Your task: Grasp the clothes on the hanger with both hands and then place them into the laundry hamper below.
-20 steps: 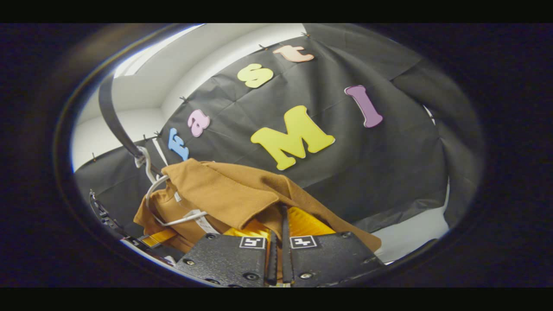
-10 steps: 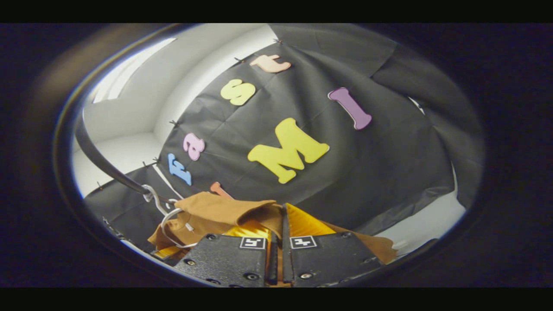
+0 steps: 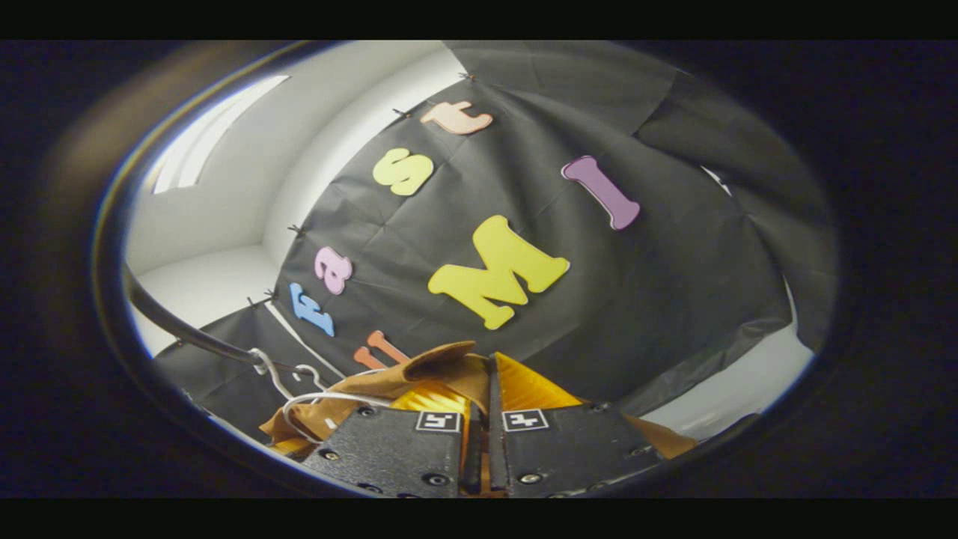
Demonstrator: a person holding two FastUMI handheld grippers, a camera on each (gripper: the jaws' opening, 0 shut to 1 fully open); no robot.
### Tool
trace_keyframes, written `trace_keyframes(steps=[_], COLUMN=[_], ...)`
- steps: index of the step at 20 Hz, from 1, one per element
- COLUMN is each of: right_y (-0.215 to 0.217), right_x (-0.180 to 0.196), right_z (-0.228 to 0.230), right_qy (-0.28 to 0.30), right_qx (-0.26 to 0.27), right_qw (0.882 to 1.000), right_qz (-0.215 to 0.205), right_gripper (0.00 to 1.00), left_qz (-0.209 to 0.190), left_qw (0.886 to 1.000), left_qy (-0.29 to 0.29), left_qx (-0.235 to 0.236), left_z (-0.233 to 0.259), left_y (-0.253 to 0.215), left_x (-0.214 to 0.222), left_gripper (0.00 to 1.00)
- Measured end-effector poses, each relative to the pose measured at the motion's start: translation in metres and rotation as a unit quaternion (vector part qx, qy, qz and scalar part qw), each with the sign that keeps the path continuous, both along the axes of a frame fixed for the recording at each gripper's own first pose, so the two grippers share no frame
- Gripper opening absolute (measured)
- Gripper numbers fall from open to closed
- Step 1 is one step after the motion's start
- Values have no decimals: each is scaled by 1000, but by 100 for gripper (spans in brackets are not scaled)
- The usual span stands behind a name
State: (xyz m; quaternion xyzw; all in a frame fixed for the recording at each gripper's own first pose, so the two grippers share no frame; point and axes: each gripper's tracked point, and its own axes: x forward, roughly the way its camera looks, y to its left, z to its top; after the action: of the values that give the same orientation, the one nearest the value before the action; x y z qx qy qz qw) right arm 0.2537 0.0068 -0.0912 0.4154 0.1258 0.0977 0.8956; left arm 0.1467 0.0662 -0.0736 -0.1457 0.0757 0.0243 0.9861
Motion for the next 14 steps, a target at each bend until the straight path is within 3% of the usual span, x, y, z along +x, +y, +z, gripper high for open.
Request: trace_keyframes(steps=[14], right_y=[0], right_x=[45], right_z=[27], right_qy=[-17], right_qx=[-7], right_qw=[999], right_qz=[39], right_gripper=[5], left_qz=[-25], left_qw=[1000], left_qy=[-6], left_qx=[3], left_z=[21], left_y=[25], left_x=[24], left_gripper=[5])
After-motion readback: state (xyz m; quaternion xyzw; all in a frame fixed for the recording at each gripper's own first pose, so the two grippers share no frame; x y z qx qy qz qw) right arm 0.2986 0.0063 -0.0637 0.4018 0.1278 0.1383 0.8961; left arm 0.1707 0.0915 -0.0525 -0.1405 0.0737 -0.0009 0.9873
